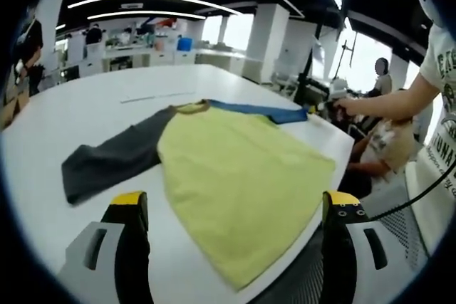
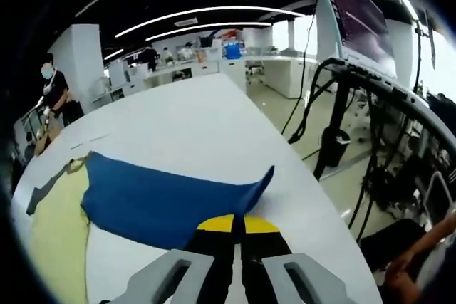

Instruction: Fold the garment on the visible template until the final outline fits inside the template.

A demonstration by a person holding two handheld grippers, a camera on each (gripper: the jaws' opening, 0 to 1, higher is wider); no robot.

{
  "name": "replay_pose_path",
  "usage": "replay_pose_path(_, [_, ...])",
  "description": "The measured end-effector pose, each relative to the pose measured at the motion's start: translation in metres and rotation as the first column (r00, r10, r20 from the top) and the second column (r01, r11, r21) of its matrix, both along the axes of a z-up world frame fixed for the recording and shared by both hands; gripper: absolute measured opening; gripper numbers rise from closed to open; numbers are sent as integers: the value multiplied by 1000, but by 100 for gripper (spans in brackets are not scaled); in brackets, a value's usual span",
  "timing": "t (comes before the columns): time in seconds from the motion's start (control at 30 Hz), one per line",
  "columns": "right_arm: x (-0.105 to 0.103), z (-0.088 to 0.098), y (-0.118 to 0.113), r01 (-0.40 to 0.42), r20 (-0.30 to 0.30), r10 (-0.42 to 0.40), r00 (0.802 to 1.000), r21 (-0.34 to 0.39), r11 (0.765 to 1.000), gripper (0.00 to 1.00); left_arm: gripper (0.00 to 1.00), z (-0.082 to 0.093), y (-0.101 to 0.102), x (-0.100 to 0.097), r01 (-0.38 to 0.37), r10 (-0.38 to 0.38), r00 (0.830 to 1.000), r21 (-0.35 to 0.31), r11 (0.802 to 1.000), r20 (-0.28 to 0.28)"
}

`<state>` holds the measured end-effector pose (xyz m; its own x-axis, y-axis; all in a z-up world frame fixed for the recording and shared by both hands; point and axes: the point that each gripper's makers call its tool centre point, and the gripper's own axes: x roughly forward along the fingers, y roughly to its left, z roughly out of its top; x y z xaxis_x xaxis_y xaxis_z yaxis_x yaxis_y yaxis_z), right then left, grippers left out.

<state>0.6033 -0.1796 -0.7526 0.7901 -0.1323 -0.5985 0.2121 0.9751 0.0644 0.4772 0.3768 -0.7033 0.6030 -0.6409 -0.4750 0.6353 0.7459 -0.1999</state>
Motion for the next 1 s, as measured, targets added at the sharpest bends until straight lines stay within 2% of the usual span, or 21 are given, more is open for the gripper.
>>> replay_pose_path(0.23, [16,9,19,-52,26,51,998,13,999,0,99,4,3,2,-17,17,1000,-1,1000,17])
replay_pose_path(0.4, [25,16,36,-62,56,59,997,66,996,0,99,7,2,1,-22,23,1000,-13,1000,20])
replay_pose_path(0.57, [32,26,63,-99,70,92,993,90,991,0,99,8,2,0,-20,20,999,-17,1000,27])
replay_pose_path(1.0, [43,29,105,-177,51,173,984,106,978,0,99,9,7,0,-25,25,999,-16,1000,33])
